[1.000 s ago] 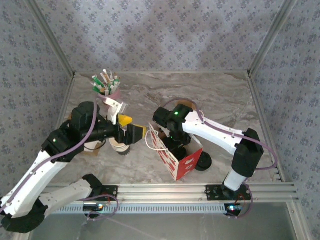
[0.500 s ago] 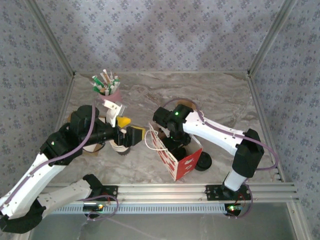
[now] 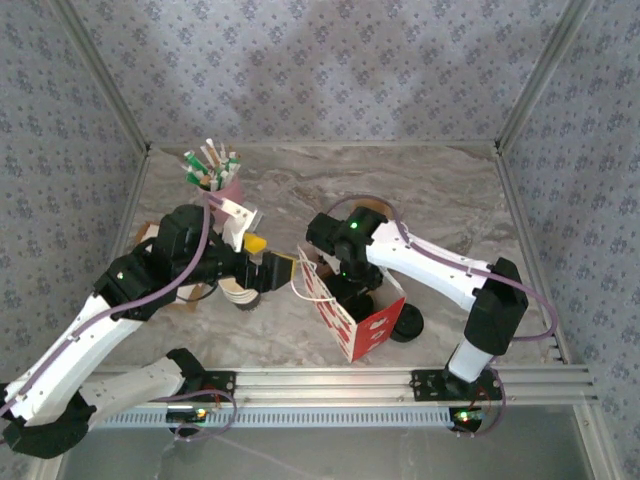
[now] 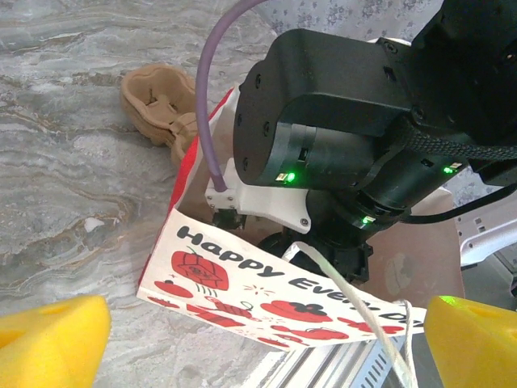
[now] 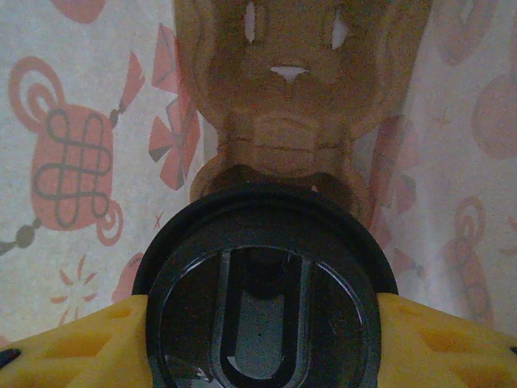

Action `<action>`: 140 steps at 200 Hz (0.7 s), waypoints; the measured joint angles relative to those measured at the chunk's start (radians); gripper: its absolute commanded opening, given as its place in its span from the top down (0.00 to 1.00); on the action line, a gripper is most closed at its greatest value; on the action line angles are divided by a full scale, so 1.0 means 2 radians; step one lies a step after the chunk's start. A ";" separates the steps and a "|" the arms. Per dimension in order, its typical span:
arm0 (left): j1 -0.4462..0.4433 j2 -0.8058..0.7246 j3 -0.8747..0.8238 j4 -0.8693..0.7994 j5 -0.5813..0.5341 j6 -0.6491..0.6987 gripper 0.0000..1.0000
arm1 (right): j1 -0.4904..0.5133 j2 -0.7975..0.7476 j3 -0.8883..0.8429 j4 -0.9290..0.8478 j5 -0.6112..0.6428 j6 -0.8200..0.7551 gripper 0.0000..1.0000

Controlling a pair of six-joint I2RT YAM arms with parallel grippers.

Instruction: Pack the takeout coffee

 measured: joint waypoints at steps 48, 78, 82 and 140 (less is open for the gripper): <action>-0.006 0.006 0.007 -0.010 -0.003 0.005 0.01 | 0.001 0.006 0.006 -0.008 0.000 0.000 0.38; -0.011 0.010 0.009 -0.011 -0.004 0.008 0.01 | 0.001 0.009 0.006 -0.009 0.000 0.000 0.38; -0.012 0.010 0.009 -0.011 -0.004 0.008 0.01 | 0.001 0.009 0.007 -0.009 0.000 0.000 0.38; -0.014 0.010 0.010 -0.011 -0.006 0.011 0.01 | 0.001 0.012 0.008 -0.010 0.000 0.000 0.38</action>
